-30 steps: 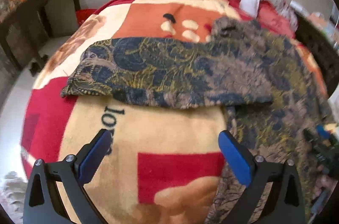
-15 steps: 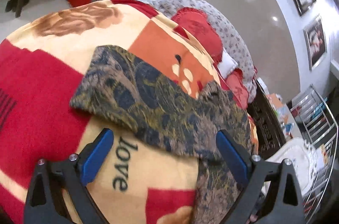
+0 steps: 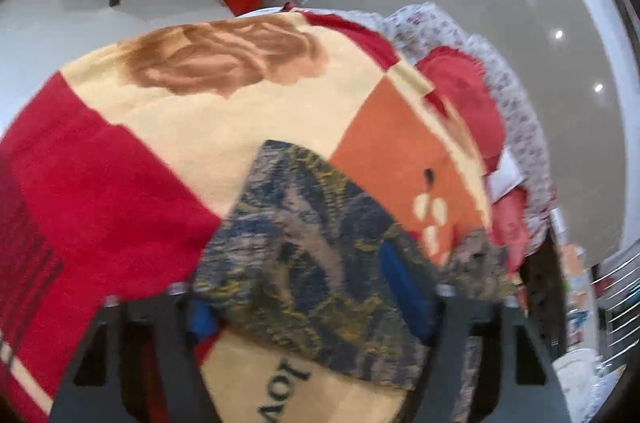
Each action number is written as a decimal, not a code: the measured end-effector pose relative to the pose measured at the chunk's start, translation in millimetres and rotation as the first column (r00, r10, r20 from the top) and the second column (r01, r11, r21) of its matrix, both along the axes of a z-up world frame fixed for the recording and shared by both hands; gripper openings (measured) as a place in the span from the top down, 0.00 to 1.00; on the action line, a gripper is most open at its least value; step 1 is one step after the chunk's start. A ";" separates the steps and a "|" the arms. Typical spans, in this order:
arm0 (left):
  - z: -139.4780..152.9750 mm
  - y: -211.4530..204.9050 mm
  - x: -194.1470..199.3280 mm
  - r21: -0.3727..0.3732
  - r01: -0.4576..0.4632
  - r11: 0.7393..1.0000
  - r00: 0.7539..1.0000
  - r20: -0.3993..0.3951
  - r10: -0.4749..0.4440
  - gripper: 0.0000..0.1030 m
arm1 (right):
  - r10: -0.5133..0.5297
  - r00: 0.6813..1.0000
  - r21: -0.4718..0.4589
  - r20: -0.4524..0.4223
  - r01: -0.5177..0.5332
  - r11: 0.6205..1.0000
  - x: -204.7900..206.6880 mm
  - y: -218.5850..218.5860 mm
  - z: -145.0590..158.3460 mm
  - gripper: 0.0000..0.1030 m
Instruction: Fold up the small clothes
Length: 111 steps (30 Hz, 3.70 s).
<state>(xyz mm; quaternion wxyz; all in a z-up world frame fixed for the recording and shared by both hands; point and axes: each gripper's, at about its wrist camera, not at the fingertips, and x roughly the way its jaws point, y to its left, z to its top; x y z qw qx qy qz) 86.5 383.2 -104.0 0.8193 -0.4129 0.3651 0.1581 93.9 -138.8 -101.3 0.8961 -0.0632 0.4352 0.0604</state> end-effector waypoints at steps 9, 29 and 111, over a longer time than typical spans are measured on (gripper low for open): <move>77.0 37.1 -39.9 0.138 -0.117 0.983 0.988 0.116 0.101 0.96 | -0.001 1.000 0.004 -0.001 0.001 1.000 0.3 -0.7 0.0 0.00; 140.1 -195.9 83.2 0.280 0.437 0.855 0.825 0.254 -0.505 0.96 | -0.140 0.990 0.021 0.017 0.140 0.990 -12.1 -37.5 28.2 0.00; -13.7 -258.8 110.6 0.428 0.504 0.750 0.852 -0.107 -0.512 0.75 | -0.549 0.817 0.411 -0.174 0.567 0.714 27.4 -423.8 12.0 0.53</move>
